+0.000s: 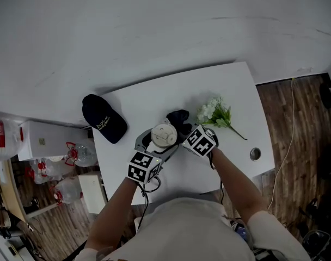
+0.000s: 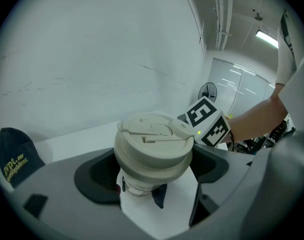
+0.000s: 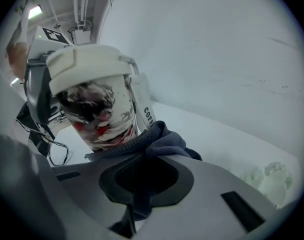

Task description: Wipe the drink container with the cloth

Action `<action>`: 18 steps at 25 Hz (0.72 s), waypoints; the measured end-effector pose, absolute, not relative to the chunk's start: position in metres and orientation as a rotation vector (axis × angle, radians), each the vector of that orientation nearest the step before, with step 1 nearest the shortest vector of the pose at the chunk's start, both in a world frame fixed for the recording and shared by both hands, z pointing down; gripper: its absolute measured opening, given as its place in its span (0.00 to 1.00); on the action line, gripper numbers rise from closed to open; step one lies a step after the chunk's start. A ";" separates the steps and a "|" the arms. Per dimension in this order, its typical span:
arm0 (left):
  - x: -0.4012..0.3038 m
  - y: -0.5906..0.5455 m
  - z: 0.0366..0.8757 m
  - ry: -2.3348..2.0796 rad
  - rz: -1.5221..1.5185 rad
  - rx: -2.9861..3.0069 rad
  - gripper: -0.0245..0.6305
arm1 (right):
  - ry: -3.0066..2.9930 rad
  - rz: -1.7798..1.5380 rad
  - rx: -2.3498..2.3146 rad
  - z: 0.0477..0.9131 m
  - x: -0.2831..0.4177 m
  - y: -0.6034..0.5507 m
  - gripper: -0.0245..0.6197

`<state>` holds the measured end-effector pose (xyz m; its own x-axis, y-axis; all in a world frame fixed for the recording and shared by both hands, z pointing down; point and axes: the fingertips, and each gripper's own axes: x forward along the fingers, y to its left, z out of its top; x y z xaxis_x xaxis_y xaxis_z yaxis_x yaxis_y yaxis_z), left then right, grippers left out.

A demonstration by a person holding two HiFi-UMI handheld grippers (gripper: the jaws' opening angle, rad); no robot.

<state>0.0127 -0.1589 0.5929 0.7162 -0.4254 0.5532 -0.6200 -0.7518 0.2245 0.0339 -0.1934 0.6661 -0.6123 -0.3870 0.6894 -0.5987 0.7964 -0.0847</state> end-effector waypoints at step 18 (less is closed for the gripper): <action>0.010 -0.159 0.594 -0.890 0.627 2.489 0.70 | -2.417 0.467 0.760 0.633 0.042 -0.156 0.11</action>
